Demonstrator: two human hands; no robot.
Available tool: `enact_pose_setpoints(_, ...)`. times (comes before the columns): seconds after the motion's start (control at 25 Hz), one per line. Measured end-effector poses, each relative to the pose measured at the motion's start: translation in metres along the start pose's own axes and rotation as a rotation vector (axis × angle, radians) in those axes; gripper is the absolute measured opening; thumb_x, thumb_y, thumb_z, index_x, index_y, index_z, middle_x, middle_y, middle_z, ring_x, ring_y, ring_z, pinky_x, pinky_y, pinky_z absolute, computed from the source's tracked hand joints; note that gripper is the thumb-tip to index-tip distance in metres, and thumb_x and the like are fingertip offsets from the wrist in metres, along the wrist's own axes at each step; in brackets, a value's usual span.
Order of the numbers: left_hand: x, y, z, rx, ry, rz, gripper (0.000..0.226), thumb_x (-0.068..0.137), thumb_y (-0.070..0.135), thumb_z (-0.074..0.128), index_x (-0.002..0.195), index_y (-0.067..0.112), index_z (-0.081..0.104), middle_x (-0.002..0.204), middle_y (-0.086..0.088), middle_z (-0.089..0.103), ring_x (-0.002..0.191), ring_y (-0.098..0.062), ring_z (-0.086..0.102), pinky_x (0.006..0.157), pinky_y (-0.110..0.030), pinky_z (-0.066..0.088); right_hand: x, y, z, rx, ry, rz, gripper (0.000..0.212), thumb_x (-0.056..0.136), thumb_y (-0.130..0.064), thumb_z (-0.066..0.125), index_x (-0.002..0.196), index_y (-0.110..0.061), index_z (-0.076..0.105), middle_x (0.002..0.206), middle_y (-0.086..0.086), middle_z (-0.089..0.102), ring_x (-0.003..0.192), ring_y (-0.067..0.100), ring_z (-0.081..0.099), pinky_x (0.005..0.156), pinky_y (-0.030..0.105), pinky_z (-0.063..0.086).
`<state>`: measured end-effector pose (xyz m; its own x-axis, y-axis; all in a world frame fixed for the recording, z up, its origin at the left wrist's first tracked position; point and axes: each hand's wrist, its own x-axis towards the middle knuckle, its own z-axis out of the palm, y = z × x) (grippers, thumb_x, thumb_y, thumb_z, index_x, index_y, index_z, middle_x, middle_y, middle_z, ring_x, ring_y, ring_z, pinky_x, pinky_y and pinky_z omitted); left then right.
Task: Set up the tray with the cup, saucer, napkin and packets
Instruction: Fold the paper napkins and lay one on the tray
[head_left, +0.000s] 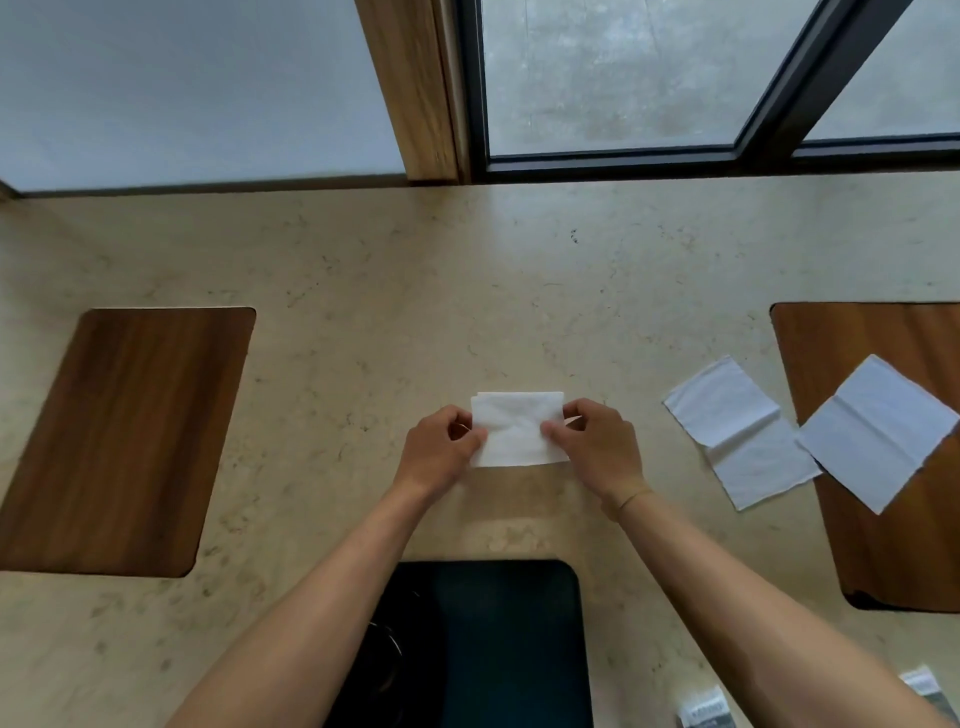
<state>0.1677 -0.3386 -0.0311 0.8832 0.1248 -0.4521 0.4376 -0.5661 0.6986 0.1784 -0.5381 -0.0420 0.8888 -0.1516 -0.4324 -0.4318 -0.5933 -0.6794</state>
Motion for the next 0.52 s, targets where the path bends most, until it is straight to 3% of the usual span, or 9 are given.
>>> enact_pose_setpoints(0.24, 0.013, -0.005, 0.007, 0.013, 0.041, 0.032, 0.008, 0.088, 0.027, 0.066, 0.085, 0.02, 0.067, 0.078, 0.013, 0.064, 0.072, -0.006, 0.059, 0.064, -0.021, 0.041, 0.002, 0.003, 0.003, -0.087, 0.076, -0.024, 0.017, 0.086, -0.037, 0.062, 0.089, -0.023, 0.071, 0.085, -0.007, 0.07, 0.079, 0.015, 0.063, 0.069, 0.032, 0.051)
enact_pose_setpoints(0.52, 0.019, -0.008, 0.014, 0.065, 0.07, 0.04, 0.009, 0.083, 0.032, 0.07, 0.084, 0.023, 0.069, 0.08, 0.012, 0.068, 0.076, -0.007, 0.064, 0.07, -0.028, 0.052, 0.008, 0.007, 0.004, -0.1, 0.123, -0.035, 0.013, 0.087, -0.035, 0.064, 0.087, -0.024, 0.07, 0.083, -0.008, 0.07, 0.077, 0.013, 0.063, 0.068, 0.03, 0.051)
